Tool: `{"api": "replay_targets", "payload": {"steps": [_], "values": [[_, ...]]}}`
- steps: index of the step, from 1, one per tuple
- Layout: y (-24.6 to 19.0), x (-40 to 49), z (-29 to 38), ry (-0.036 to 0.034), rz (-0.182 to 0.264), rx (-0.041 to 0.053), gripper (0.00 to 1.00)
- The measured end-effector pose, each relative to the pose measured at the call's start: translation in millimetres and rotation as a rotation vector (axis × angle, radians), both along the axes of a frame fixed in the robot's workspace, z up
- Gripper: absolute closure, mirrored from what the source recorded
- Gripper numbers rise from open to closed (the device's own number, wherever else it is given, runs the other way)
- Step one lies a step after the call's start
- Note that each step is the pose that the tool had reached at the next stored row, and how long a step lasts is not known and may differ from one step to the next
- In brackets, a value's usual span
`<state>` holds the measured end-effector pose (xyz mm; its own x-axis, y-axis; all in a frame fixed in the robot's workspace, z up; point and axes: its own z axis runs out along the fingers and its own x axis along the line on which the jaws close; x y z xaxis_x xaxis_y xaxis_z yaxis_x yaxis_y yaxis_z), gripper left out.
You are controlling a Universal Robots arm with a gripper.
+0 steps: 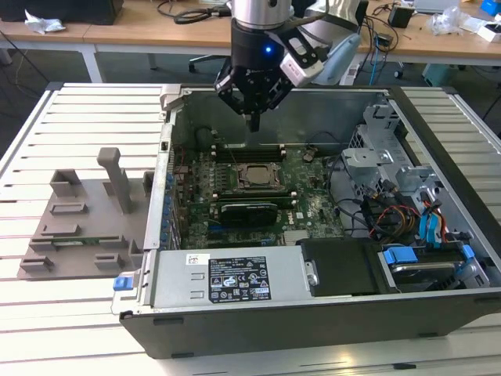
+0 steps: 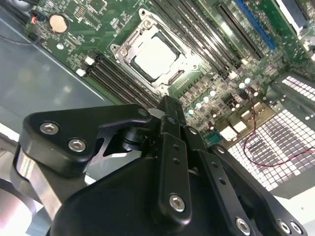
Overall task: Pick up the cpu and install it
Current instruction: 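Install the first cpu locking lever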
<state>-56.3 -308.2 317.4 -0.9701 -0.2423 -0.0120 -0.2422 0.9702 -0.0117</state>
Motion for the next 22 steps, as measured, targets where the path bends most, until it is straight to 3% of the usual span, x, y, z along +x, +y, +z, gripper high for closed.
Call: {"api": "replay_targets", "payload": {"steps": [5, 8, 11, 17, 20, 22], "values": [[5.1, -12.1, -10.2, 0.0, -0.013, 0.0, 0.89], [12.9, -34.6, -22.0, -0.0001, -0.019, -0.0001, 0.89], [18.8, -50.8, -30.7, 0.0, -0.022, -0.0001, 0.89], [29.2, -59.1, -43.0, -0.0001, -0.025, -0.0001, 0.89], [29.2, -58.0, -49.9, 0.0, -0.032, -0.0001, 0.89], [28.4, -52.7, -52.6, 0.0, -0.04, -0.0001, 0.89]]}}
